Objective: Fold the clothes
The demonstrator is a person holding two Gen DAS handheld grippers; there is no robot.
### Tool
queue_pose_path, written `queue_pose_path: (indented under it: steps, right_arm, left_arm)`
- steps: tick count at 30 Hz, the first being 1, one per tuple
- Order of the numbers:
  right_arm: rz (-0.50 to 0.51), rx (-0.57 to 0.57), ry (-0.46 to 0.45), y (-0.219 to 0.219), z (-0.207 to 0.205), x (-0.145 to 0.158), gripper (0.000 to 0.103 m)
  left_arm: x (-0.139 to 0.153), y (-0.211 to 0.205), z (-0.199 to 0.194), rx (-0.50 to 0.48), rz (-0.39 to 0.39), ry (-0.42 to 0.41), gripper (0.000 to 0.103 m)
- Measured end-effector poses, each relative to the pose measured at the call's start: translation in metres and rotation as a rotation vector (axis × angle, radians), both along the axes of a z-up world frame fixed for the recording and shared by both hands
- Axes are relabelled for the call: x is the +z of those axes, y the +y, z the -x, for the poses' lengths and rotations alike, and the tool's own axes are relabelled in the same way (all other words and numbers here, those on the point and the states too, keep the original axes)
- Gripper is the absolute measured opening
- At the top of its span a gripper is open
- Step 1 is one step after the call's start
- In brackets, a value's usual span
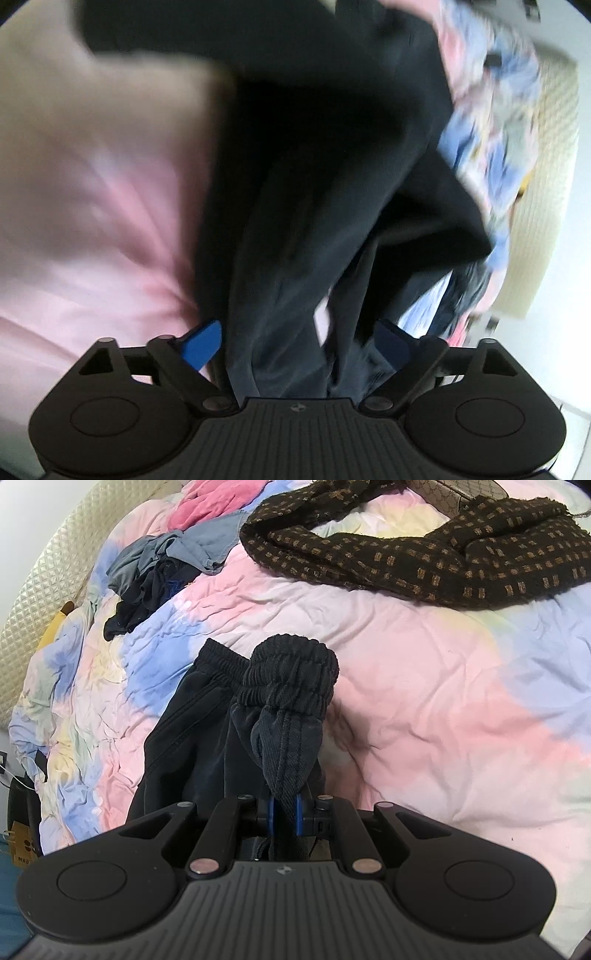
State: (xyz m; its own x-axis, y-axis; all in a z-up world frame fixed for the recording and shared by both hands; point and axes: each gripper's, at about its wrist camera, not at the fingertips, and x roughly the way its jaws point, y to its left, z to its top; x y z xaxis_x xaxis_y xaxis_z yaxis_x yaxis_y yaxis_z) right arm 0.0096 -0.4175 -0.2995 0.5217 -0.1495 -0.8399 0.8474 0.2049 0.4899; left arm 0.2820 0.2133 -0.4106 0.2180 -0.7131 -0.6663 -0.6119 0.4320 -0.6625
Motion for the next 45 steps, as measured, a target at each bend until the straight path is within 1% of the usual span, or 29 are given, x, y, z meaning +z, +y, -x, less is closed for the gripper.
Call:
queue_pose_path:
  steps: [2, 3, 5, 6, 8, 10, 14, 16, 19, 22, 24, 27, 28, 29, 30, 31, 32, 34, 35, 39, 40, 43, 45]
  right_arm:
    - [0.000, 0.000, 0.001, 0.000, 0.002, 0.000, 0.010]
    - [0.001, 0.001, 0.001, 0.000, 0.003, 0.001, 0.010]
    - [0.003, 0.004, 0.001, 0.000, 0.004, 0.001, 0.010]
    - [0.002, 0.005, 0.002, 0.000, 0.005, 0.001, 0.010]
    - [-0.001, 0.005, 0.006, 0.000, 0.006, -0.001, 0.010]
    - [-0.005, 0.003, 0.009, -0.001, 0.007, -0.002, 0.010]
    - [-0.008, -0.004, 0.005, 0.000, 0.009, -0.004, 0.011]
    - [-0.010, -0.010, 0.009, -0.001, 0.010, -0.007, 0.011]
    - [-0.018, -0.028, 0.014, -0.002, 0.012, -0.013, 0.011]
    - [-0.023, -0.034, 0.025, -0.001, 0.012, -0.018, 0.011]
    - [-0.024, -0.034, 0.030, 0.000, 0.012, -0.020, 0.011]
    - [-0.024, -0.034, 0.034, 0.001, 0.010, -0.020, 0.011]
    - [-0.024, -0.033, 0.035, 0.001, 0.010, -0.020, 0.011]
    - [-0.024, -0.032, 0.036, 0.000, 0.010, -0.020, 0.011]
    - [-0.024, -0.030, 0.037, 0.000, 0.009, -0.020, 0.011]
    - [-0.023, -0.029, 0.038, -0.001, 0.009, -0.019, 0.011]
    - [-0.023, -0.028, 0.037, -0.001, 0.009, -0.018, 0.011]
    - [-0.021, -0.022, 0.036, -0.001, 0.009, -0.017, 0.011]
    - [-0.021, -0.020, 0.037, -0.001, 0.009, -0.017, 0.011]
    - [-0.024, -0.019, 0.040, -0.001, 0.012, -0.017, 0.011]
    - [-0.025, -0.020, 0.041, -0.001, 0.013, -0.018, 0.011]
    - [-0.029, -0.023, 0.046, -0.001, 0.013, -0.020, 0.011]
    - [-0.033, -0.025, 0.045, -0.002, 0.013, -0.020, 0.011]
  left_arm:
    - [0.001, -0.022, -0.008, -0.039, 0.018, -0.021, 0.082]
    - [0.004, -0.030, -0.014, -0.047, 0.036, -0.045, 0.081]
    - [0.011, -0.042, -0.028, -0.047, 0.087, -0.106, 0.081]
    - [0.015, -0.046, -0.036, -0.040, 0.097, -0.128, 0.081]
    - [0.019, -0.051, -0.054, -0.026, 0.066, -0.137, 0.081]
    - [0.024, -0.055, -0.073, -0.037, 0.033, -0.132, 0.079]
    - [0.037, -0.049, -0.080, -0.121, -0.014, -0.160, 0.081]
    - [0.043, -0.042, -0.069, -0.154, -0.055, -0.161, 0.083]
    - [0.048, -0.029, -0.046, -0.206, -0.093, -0.150, 0.086]
    - [0.043, -0.017, -0.022, -0.236, -0.130, -0.105, 0.087]
    - [0.032, -0.011, -0.007, -0.253, -0.153, -0.065, 0.085]
    - [0.011, -0.005, 0.011, -0.268, -0.186, -0.005, 0.076]
    - [0.003, -0.004, 0.014, -0.248, -0.191, 0.012, 0.068]
    - [-0.004, -0.003, 0.015, -0.218, -0.192, 0.026, 0.064]
    - [-0.009, -0.002, 0.016, -0.177, -0.182, 0.032, 0.056]
    - [-0.010, -0.001, 0.016, -0.132, -0.157, 0.022, 0.046]
    - [-0.008, -0.003, 0.014, -0.103, -0.133, -0.001, 0.039]
    - [0.001, -0.008, 0.006, -0.081, -0.107, -0.055, 0.007]
    - [0.008, -0.011, 0.002, -0.086, -0.113, -0.082, 0.005]
    - [0.039, -0.024, -0.026, -0.083, -0.116, -0.203, 0.005]
    - [0.044, -0.028, -0.035, -0.081, -0.117, -0.222, 0.005]
    - [0.045, -0.043, -0.068, -0.105, -0.141, -0.242, 0.005]
    - [0.026, -0.065, -0.088, -0.148, -0.194, -0.222, 0.006]
